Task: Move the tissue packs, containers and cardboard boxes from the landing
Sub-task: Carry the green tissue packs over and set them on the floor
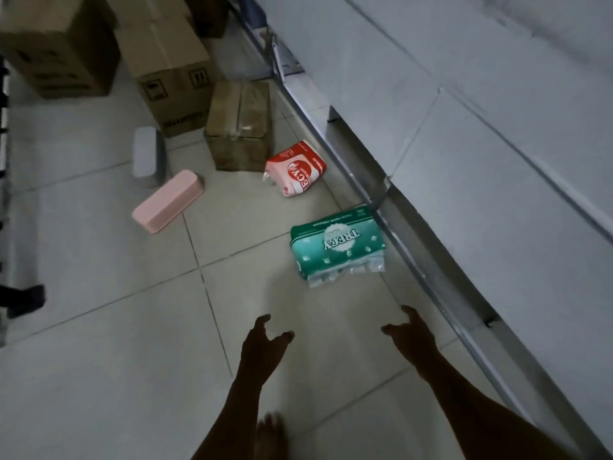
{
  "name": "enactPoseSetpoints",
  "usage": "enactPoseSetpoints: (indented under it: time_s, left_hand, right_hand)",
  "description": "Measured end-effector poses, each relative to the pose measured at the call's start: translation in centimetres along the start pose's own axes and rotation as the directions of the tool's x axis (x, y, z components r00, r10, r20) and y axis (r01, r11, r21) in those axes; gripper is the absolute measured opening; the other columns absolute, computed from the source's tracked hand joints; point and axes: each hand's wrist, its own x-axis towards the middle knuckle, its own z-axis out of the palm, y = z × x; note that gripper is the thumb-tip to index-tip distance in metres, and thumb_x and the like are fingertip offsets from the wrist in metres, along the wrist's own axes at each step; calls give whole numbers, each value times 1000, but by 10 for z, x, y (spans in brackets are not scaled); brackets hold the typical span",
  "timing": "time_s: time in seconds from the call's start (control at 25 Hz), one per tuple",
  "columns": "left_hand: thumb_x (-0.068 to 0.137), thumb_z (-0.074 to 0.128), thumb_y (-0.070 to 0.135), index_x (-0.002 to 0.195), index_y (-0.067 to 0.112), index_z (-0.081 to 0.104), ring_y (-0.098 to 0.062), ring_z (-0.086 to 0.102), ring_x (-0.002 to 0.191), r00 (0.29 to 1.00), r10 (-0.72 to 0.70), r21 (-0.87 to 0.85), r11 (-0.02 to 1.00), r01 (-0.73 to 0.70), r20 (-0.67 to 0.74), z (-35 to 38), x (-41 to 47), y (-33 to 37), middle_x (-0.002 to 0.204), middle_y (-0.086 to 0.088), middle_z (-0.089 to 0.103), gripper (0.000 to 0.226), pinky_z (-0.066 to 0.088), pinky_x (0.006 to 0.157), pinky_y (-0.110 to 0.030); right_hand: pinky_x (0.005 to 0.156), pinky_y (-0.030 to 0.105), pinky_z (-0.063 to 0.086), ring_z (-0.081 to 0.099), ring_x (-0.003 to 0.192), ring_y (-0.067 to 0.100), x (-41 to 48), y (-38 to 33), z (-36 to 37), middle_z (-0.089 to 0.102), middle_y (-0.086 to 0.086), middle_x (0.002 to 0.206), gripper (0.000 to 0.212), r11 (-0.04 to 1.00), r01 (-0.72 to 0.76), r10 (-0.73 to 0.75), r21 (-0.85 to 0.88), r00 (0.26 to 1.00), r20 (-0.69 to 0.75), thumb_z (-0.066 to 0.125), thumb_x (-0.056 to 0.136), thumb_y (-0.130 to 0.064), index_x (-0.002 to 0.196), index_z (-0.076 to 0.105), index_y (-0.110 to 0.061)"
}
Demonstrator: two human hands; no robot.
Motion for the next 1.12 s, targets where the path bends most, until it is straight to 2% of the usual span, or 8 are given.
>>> enactPoseSetpoints:
  time_s: [0.24,0.4,0.52,0.6,0.72,0.88,1.0,1.12]
  left_hand:
    - [84,73,44,149,23,34,-32,49,129,997,-81,80,993,81,-2,25,122,59,143,-17,48,79,42,106,-42]
    - [84,74,40,149,20,34,-31,51,128,996,-87,70,994,88,-20,54,209,95,142,-18,49,79,43,105,-40]
    - [85,75,32,150,18,30,-28,55,121,994,-53,18,998,55,-97,73,272,116,137,-17,54,80,45,93,-32]
    - [85,75,24,153,17,25,-30,59,115,985,-118,-21,993,116,-129,99,311,122,134,-16,56,84,45,82,-29]
    - [82,77,22,153,20,22,-34,66,100,967,-167,-105,983,149,-192,126,349,124,128,-20,59,90,56,79,-38]
    - [73,78,44,149,36,22,-33,66,101,953,-237,-191,961,201,-189,138,376,113,128,-14,60,95,57,87,-49]
    - [62,79,57,144,45,23,-32,64,108,947,-270,-289,933,213,-173,144,394,97,130,-6,59,101,56,89,-52]
    - [60,85,59,145,49,23,-27,64,110,960,-211,-281,947,154,-185,153,403,83,130,3,59,106,56,86,-53]
  right_hand:
    - [107,42,38,47,130,33,135,-67,9,46,12,146,77,1000,3,-4,30,1000,15,74,84,-26,150,33,-23]
    - [105,41,41,51,126,32,237,-91,15,50,15,142,78,998,42,-39,-42,997,66,72,84,-28,150,31,-26]
    - [102,37,44,52,125,30,303,-104,15,50,11,143,77,988,101,-95,-115,994,50,72,84,-27,150,33,-23]
    - [97,35,45,54,122,29,354,-103,22,53,9,139,78,974,132,-121,-184,990,72,73,82,-26,149,35,-22]
    - [91,34,47,55,119,29,406,-113,22,57,6,131,76,966,178,-162,-186,982,96,76,79,-27,145,38,-22]
    - [93,50,52,58,114,26,456,-117,25,59,0,128,89,970,203,-174,-132,964,201,75,60,-49,139,39,-34]
    - [85,53,57,66,106,25,485,-117,30,66,1,119,78,981,196,-184,-9,938,292,84,64,-31,133,49,-28]
    - [83,51,58,69,103,27,489,-124,32,70,6,115,64,983,167,-185,79,905,383,84,70,-15,128,55,-18]
